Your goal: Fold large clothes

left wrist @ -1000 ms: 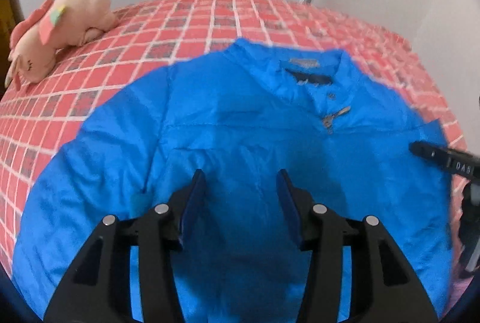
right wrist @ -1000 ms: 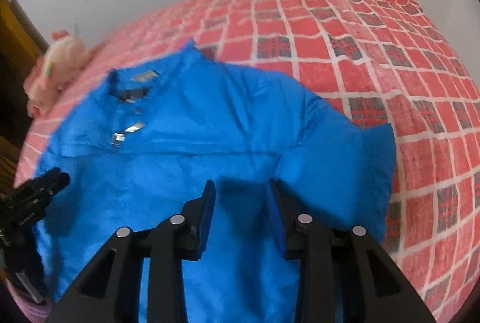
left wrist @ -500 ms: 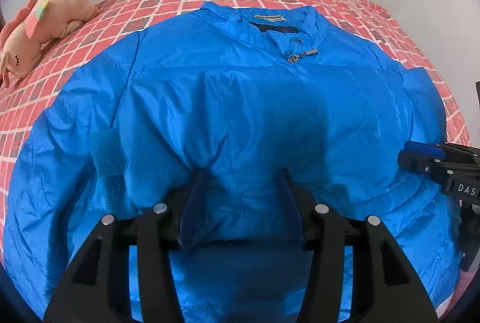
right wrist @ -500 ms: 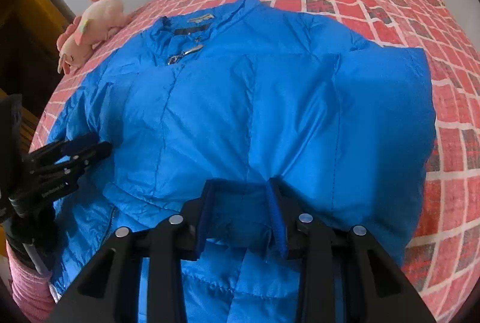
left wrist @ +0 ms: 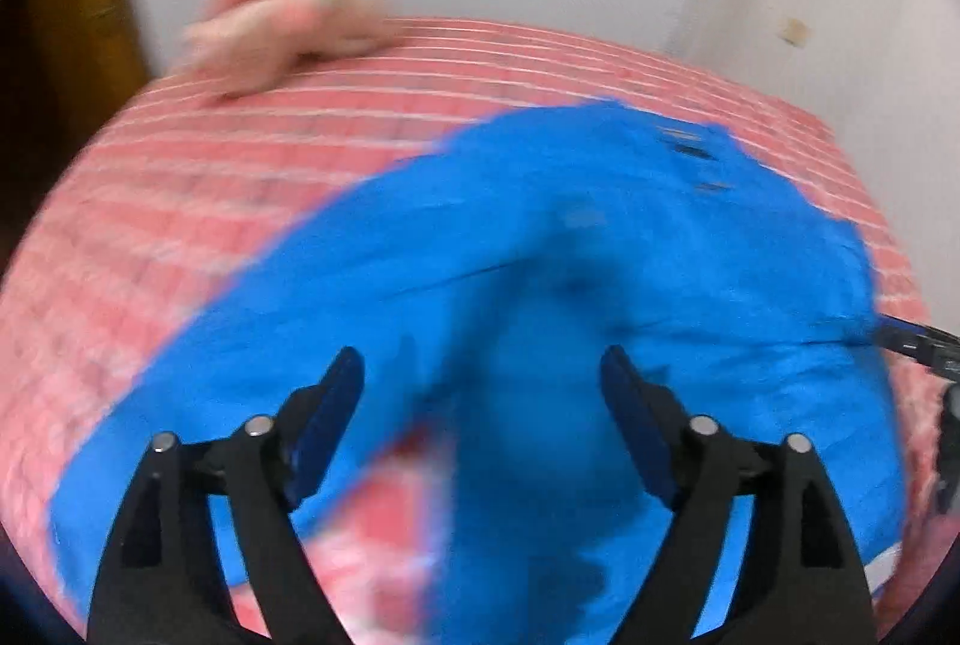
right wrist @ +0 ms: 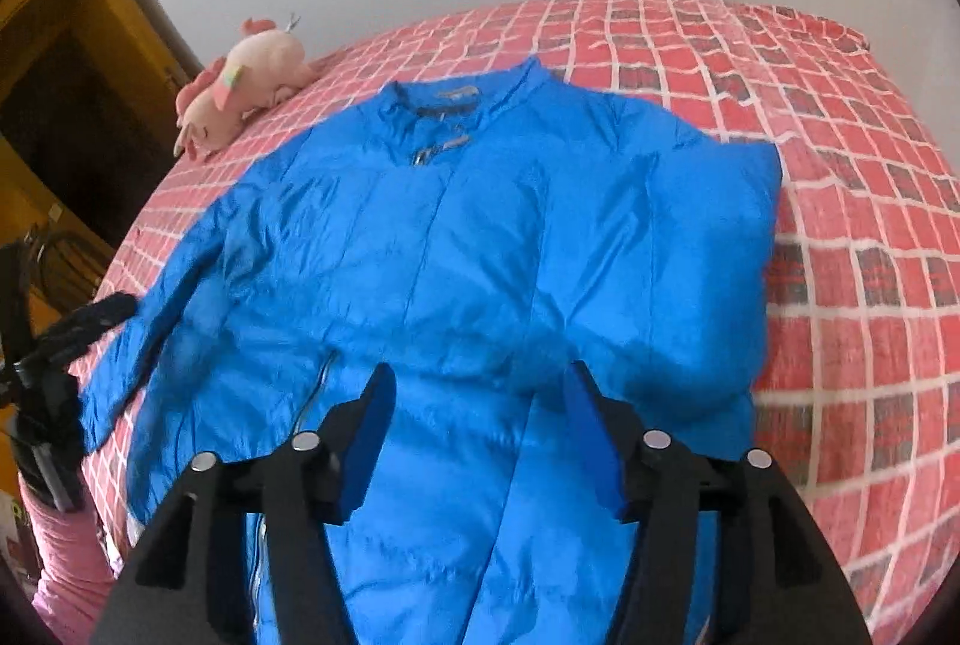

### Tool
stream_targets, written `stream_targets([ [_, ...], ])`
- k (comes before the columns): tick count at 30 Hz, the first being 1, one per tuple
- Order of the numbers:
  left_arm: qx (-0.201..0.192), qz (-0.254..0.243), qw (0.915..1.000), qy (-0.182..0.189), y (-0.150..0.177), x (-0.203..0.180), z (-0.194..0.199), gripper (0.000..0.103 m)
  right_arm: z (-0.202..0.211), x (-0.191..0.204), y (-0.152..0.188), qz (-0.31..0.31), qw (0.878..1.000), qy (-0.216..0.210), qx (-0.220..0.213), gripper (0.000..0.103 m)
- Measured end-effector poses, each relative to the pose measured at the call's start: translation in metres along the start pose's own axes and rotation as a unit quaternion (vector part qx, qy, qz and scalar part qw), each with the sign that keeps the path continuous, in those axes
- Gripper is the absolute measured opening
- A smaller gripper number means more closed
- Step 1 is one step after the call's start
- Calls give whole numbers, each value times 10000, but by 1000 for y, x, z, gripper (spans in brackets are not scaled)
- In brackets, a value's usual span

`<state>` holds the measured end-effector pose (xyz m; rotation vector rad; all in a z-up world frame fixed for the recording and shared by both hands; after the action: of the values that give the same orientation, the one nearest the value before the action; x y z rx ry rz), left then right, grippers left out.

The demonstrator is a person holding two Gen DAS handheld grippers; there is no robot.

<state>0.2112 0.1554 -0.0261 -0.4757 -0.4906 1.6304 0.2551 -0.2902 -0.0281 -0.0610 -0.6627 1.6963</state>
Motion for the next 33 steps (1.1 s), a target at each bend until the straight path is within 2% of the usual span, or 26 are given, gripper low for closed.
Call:
stream_targets([
  [4,70,783,9918,-1011,43,101,38,87,1,10,5,157,9999,27,20,66],
  [6,153,1279,9820,-1378,64,149,54,88,1,14,5,244,9997,56,-7,69],
  [10,316,2201,9551,-1957,112,230,80,90,-1,21,8,371,9993,110,-3,71],
  [11,387,2401,9498,-1969,124,245,82,90,-2,21,8,369,9993,93,20,71],
  [14,532,2801,9424,-1750,147,270,75,90,-5,21,8,337,9994,95,58,71],
  [17,563,2934,9441,-1394,153,276,60,90,-6,19,9,325,9994,110,55,71],
  [20,520,3160,9408,-1108,156,284,44,92,-6,17,11,297,9995,98,69,71],
  [24,460,3089,9447,-999,152,276,36,90,-7,10,12,203,9997,114,92,71],
  [26,454,3069,9459,-947,151,274,33,75,-8,7,11,172,9997,108,102,71],
  [27,444,3068,9457,-977,150,273,31,71,-9,7,11,164,9998,104,107,71],
  [28,413,3070,9456,-995,150,272,32,61,-9,7,12,163,9998,97,114,71],
  [29,368,3102,9454,-924,149,273,33,45,-9,7,12,164,9998,85,118,71],
  [31,290,3237,9433,-679,147,270,35,32,-8,8,12,165,9998,77,109,71],
  [33,216,3218,9437,-740,144,266,41,27,-7,8,12,169,9998,73,89,71],
])
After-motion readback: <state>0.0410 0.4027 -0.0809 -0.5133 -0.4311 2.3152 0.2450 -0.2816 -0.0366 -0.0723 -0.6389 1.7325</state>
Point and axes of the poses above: each gripper's, at about its wrist camera, not at the fingertips, and z roughly against the way its jaws point, x to its left, y to its underside, the point moved 3 cm from there along -z, roughly the way its jaws point, and after that the axes turned 1 degree about -y, right-handed, at the moved point
